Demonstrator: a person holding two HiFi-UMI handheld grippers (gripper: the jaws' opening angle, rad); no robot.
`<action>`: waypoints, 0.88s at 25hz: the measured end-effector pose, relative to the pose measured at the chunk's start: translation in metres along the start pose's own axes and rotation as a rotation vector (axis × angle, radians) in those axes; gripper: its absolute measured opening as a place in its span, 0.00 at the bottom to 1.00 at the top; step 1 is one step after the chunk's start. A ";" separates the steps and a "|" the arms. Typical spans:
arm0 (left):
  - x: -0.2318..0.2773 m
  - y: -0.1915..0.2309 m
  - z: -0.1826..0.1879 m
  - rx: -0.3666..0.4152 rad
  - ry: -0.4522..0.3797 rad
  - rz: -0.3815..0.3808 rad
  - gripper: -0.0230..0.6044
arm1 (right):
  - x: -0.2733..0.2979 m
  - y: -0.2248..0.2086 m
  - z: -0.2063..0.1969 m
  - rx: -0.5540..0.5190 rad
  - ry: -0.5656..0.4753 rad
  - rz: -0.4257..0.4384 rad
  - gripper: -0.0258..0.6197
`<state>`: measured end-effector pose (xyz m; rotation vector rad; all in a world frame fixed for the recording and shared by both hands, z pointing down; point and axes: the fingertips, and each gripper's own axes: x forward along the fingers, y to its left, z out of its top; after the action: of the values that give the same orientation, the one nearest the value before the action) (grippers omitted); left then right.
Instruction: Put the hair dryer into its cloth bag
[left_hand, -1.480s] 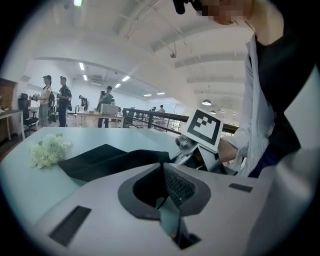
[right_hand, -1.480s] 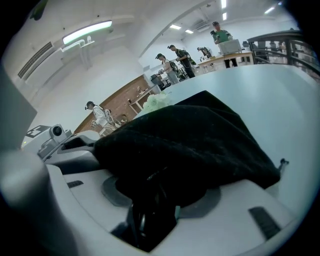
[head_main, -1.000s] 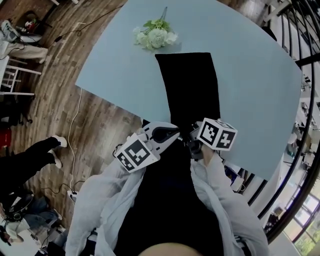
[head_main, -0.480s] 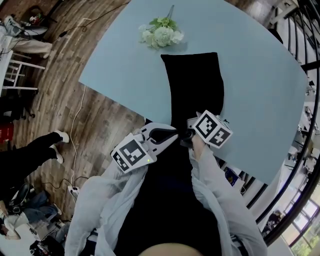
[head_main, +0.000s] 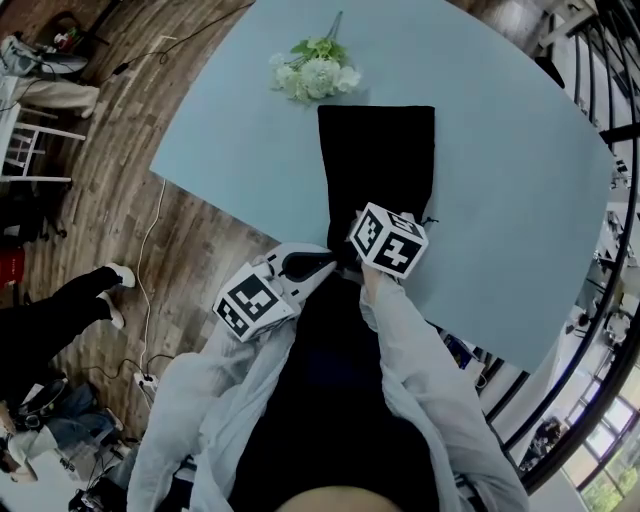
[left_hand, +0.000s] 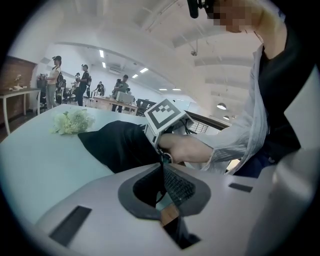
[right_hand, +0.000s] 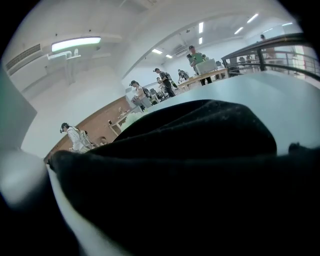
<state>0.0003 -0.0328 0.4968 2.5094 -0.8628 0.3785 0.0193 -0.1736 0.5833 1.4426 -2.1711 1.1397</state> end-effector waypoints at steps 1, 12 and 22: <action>0.000 0.000 -0.001 0.000 0.003 0.003 0.08 | -0.002 0.000 0.001 -0.012 -0.003 0.006 0.43; 0.010 -0.007 0.003 0.043 0.017 -0.006 0.08 | -0.078 -0.003 0.030 -0.086 -0.105 0.109 0.49; 0.019 -0.003 0.002 0.011 -0.021 0.064 0.08 | -0.135 -0.028 -0.022 -0.270 0.099 0.237 0.43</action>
<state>0.0175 -0.0413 0.5013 2.5046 -0.9528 0.3798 0.1009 -0.0756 0.5266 1.0176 -2.3634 0.9214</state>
